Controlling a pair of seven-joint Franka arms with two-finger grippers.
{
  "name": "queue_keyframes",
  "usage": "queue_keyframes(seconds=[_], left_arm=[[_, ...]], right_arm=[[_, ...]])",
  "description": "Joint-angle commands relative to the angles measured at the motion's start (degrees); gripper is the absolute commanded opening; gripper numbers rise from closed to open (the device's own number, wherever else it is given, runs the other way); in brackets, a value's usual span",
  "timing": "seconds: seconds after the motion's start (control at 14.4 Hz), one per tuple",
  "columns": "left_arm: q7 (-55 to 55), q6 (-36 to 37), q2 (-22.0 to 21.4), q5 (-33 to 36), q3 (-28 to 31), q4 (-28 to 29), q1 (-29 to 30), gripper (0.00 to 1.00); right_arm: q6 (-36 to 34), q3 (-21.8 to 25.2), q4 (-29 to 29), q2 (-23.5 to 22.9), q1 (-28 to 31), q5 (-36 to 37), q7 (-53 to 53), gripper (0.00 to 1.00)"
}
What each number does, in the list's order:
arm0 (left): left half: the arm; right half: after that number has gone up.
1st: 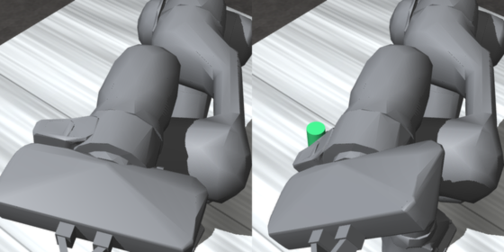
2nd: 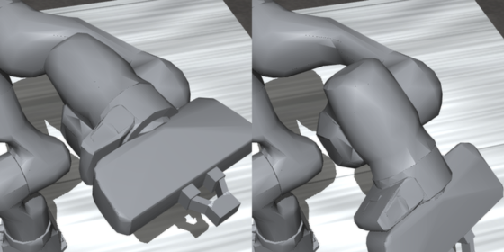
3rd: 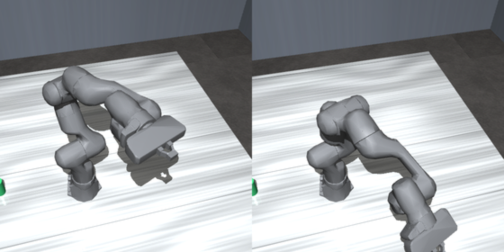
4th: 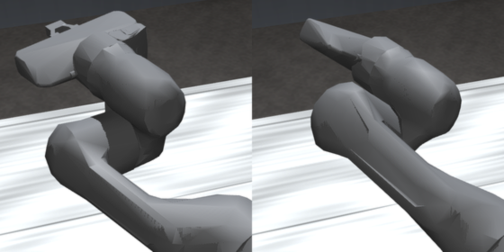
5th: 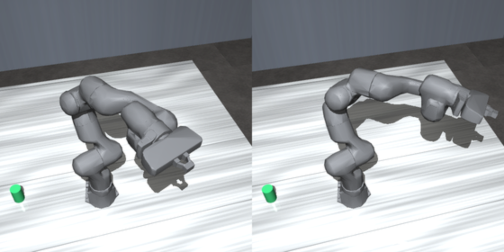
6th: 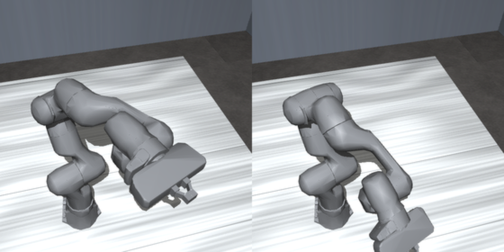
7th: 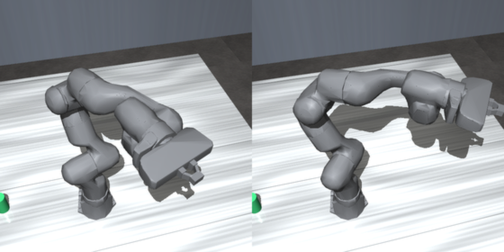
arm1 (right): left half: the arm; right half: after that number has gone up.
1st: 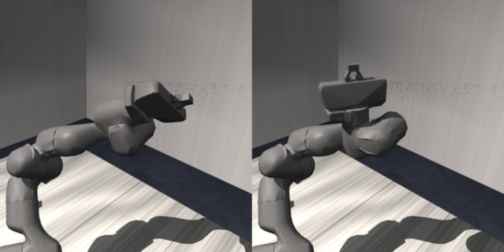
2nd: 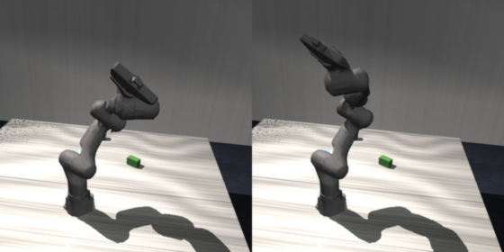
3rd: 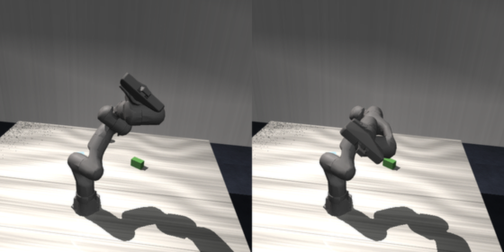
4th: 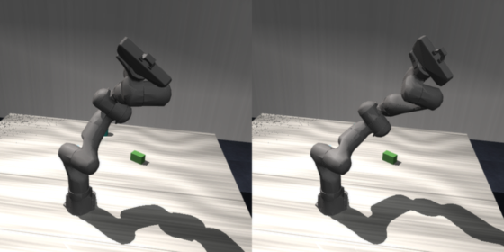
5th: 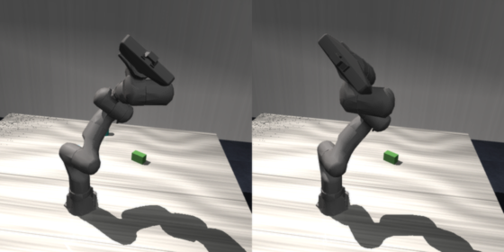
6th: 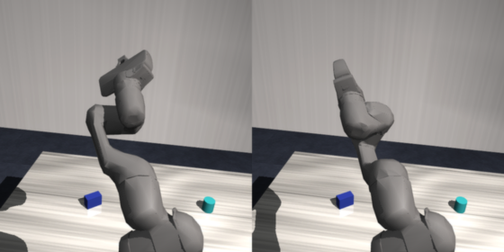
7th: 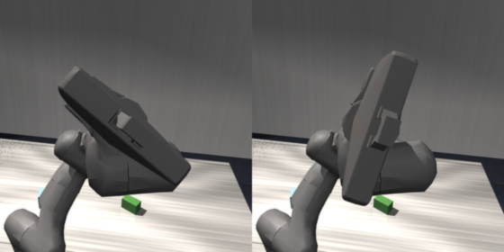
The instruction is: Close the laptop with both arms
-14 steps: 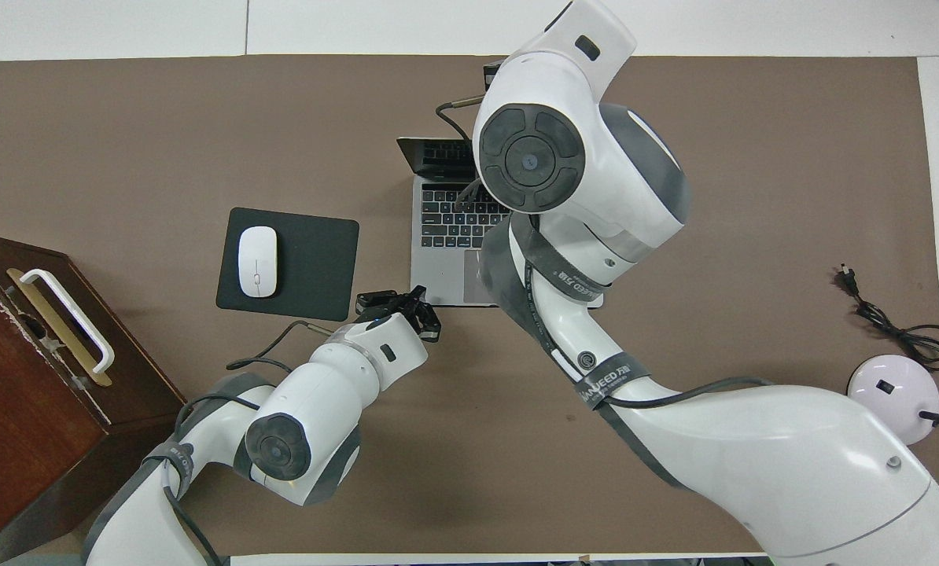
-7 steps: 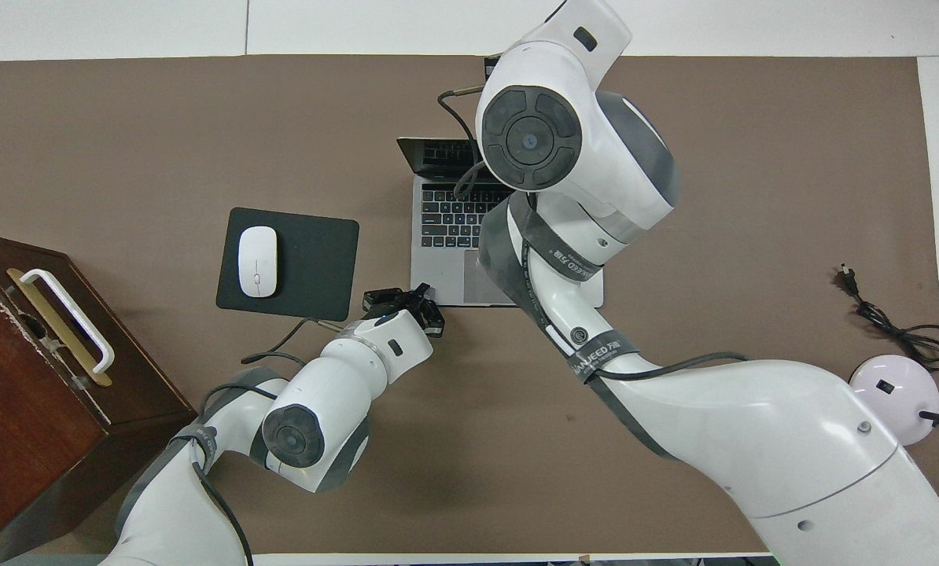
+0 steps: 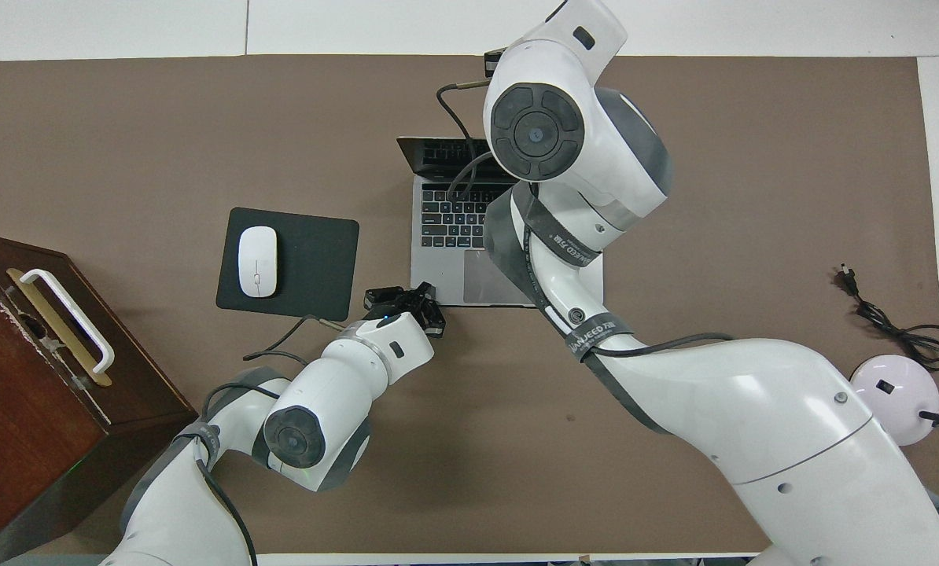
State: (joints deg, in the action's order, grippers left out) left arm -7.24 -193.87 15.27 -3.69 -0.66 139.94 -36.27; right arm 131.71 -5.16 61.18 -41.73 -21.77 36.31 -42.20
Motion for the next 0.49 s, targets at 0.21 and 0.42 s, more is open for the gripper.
queue_keyframes(seconds=[0.21, 0.42], left_arm=[[6.17, -2.64, 3.97, -0.09, 1.02, -0.81, -0.29, 0.0], [7.5, -4.85, 5.99, -0.09, 1.1, -0.81, 0.15, 0.0]], right_arm=[[2.41, -0.02, -3.18, -3.36, 0.67, -1.07, -0.08, 0.0], [3.37, -0.02, -3.18, -3.88, 0.85, -1.07, -0.08, 0.0]])
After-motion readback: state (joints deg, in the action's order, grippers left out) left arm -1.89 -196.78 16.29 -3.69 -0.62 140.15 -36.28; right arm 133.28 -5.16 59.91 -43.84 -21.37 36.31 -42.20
